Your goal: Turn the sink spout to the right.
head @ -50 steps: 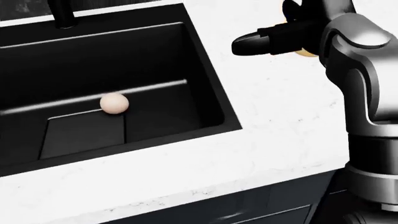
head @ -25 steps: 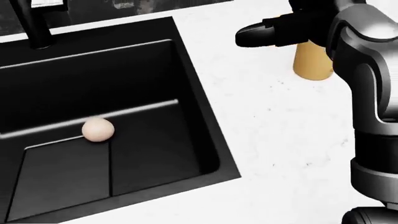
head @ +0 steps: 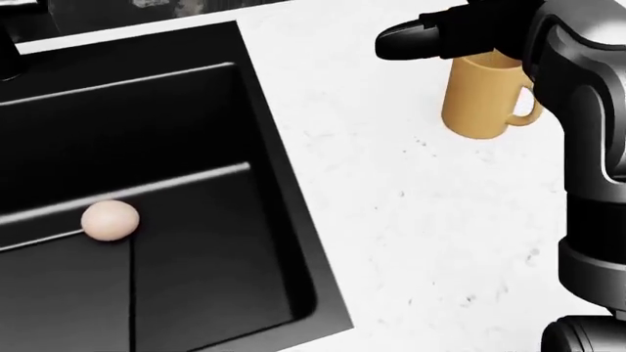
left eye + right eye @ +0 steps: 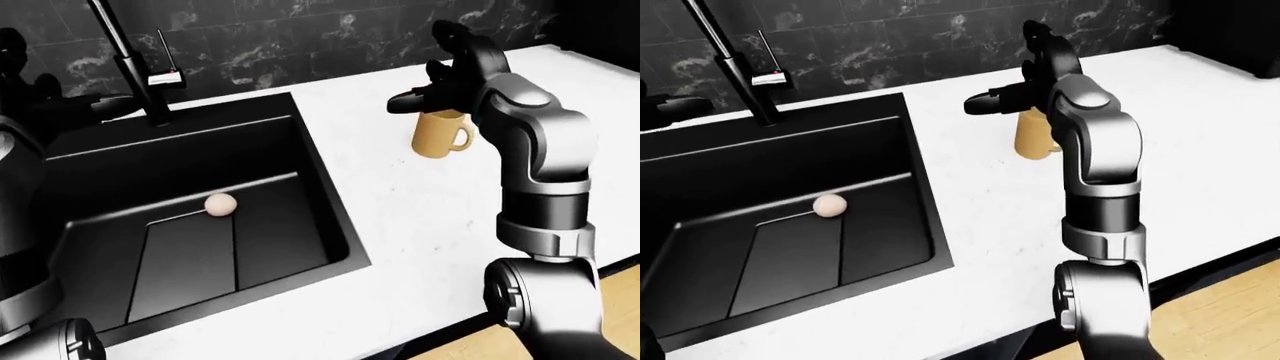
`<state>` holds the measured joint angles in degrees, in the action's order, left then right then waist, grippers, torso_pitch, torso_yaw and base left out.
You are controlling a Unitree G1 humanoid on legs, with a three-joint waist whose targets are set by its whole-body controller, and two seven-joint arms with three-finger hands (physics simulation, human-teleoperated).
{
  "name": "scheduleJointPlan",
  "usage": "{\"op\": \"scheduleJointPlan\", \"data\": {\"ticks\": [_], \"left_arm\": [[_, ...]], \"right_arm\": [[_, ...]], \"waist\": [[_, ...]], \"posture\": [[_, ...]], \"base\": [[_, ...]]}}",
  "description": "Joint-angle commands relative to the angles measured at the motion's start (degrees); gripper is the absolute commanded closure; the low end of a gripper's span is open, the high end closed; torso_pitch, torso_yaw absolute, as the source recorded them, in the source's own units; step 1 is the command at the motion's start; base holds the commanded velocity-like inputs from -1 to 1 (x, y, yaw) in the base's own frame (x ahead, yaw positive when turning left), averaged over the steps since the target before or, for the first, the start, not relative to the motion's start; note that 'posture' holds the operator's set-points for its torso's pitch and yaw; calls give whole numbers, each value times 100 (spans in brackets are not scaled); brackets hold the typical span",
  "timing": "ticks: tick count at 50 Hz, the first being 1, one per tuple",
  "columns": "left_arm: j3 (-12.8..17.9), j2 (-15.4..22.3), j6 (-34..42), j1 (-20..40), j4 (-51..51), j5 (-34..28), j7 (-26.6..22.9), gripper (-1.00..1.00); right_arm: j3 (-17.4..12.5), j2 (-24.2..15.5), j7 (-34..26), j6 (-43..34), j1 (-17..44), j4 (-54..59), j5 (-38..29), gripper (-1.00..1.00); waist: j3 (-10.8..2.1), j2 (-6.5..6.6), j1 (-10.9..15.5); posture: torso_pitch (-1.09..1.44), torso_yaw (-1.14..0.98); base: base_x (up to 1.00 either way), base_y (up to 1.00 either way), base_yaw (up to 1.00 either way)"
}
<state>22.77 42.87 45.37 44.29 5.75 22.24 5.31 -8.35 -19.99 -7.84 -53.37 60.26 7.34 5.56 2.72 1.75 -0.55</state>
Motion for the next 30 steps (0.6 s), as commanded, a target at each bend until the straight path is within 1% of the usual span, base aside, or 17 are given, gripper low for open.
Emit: {"op": "scheduleJointPlan", "data": {"ticks": [1,5,12,23,30], "left_arm": [[70,110,-143,151,-174,-28,21,-100],[76,106,-120,138,-198,-35,12,-100],[57,95,-117,166,-147,-62,0,-100],[58,76,-105,150,-166,-76,-27,-100],[83,111,-78,157,-159,-77,-41,-100]], "right_arm": [[-38,-49,10,150,184,-177,-5,-100],[-45,-49,8,148,165,-192,-4,-100],[-23,-28,7,181,177,-149,-18,-100],[-24,-15,2,159,187,-170,-26,-100],[-18,-7,7,147,194,-187,-26,-100]], "waist": [[-164,29,0],[-135,50,6],[-147,75,11],[-273,94,24],[-384,94,29]], "posture": [[0,0],[0,0],[-1,0],[-4,0],[-7,0]], "base": [[0,0,0],[0,0,0],[0,0,0],[0,0,0],[0,0,0]]}}
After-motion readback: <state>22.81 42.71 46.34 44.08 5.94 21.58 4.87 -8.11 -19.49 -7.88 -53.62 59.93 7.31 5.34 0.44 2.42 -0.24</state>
